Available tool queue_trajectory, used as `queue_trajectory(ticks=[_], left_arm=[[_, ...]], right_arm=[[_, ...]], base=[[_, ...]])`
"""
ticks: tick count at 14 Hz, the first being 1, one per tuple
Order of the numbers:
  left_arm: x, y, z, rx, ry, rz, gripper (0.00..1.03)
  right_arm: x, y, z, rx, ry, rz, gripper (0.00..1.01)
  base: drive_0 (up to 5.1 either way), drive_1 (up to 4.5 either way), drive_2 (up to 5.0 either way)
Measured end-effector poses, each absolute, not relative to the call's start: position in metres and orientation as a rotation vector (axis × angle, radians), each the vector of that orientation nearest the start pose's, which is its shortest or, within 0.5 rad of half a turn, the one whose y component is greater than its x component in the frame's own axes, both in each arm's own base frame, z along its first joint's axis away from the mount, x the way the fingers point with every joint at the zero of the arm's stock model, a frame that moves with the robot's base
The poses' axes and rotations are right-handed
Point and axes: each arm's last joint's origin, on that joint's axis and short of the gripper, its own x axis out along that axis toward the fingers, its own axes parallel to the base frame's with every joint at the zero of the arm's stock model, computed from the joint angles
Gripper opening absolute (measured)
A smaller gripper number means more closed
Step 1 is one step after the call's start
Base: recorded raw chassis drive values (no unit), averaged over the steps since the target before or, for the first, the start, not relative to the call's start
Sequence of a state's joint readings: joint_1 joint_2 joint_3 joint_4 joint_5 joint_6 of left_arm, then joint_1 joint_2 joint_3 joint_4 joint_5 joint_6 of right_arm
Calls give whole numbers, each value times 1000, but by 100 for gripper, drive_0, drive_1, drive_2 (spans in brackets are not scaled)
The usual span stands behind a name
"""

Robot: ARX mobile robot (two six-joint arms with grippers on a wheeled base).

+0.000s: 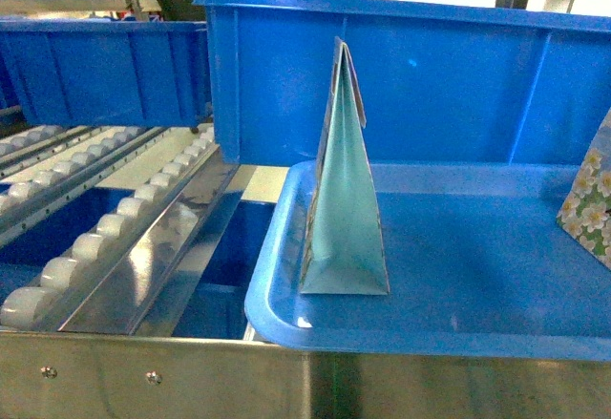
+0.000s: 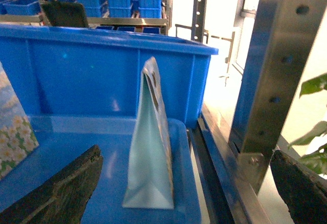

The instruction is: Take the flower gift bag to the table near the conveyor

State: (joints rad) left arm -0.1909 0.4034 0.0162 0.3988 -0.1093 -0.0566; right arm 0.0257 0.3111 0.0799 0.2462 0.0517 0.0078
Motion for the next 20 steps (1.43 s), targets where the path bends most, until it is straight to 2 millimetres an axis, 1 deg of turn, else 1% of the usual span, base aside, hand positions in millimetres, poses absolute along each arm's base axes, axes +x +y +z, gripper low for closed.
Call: queue_trajectory(ticks=[1, 2, 4, 7, 9, 12, 14, 17, 20], left_arm=[[131, -24, 171, -68, 11, -95, 98], [139, -29, 178, -75, 7, -111, 98], [159, -41, 204, -89, -40, -138, 98], [178, -62, 221, -90, -37, -191, 98], [194, -81, 243, -101, -62, -238, 98], [206, -94, 262, -112, -89, -267, 98], [213, -103, 268, -109, -80, -277, 98], [213, -104, 268, -109, -79, -278, 98], [213, -104, 268, -109, -79, -278, 98]], right_arm=[[126, 8, 201, 12, -46, -12, 98], [133, 12, 210, 14, -53, -14, 98], [151, 21, 228, 17, -55, -6, 98], [168, 28, 242, 14, -32, 4, 98], [184, 34, 256, 9, 0, 24, 98], [202, 37, 264, 20, 67, 62, 98], [218, 38, 265, 37, 131, 70, 98], [234, 40, 257, 47, 216, 74, 98], [245, 39, 252, 63, 260, 66, 98]], base=[[0, 0, 0], [0, 0, 0], [0, 0, 0], [0, 0, 0], [0, 0, 0], [0, 0, 0], [0, 0, 0], [0, 0, 0], [0, 0, 0]])
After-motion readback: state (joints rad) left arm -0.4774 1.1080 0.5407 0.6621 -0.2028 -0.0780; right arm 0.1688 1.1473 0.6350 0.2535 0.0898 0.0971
